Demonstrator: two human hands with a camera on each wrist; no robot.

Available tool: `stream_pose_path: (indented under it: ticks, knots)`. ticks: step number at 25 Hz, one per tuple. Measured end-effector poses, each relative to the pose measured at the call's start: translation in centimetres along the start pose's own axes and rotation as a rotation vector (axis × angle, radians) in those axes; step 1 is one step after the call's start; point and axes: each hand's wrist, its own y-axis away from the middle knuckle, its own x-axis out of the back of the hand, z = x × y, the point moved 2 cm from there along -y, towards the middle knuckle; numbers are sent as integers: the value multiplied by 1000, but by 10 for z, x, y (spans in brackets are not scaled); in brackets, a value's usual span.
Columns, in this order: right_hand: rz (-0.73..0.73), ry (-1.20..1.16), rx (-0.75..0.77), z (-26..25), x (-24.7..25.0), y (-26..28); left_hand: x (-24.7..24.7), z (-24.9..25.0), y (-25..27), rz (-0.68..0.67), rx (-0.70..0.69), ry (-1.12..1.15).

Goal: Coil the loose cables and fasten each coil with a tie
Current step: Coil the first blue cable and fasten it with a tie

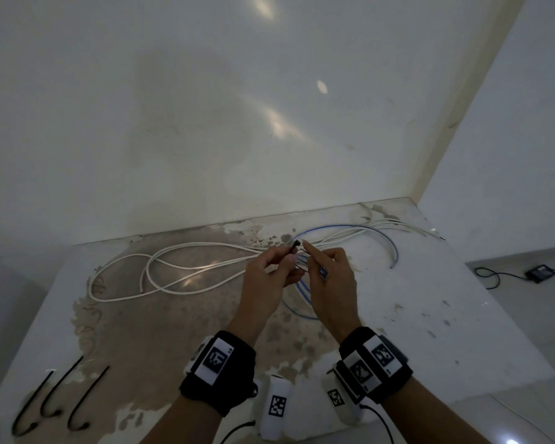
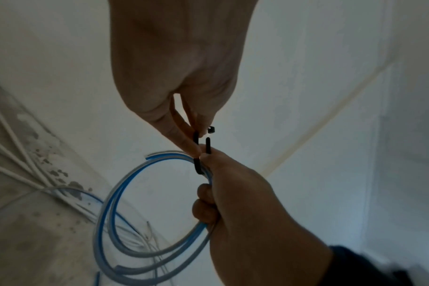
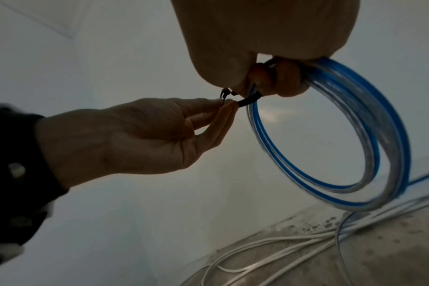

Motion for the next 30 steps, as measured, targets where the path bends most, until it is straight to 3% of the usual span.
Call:
stream_pose_path:
  ticks: [10,16,20,26,30]
  knots:
    - [68,13,81,-5,6,-6,-4,4,2,-47,14,43]
    - [46,20,82,-2,2,-1,2,7,0,-5,-184,-278]
    - [46,-30,95,2,4,3,8,11,-5,-109,-301,-483]
    - [65,-97,121,3,7,6,8,13,-3,-208,-155,-442]
    - [36,-53,116,1,5,6,7,10,0,-79,-89,-172]
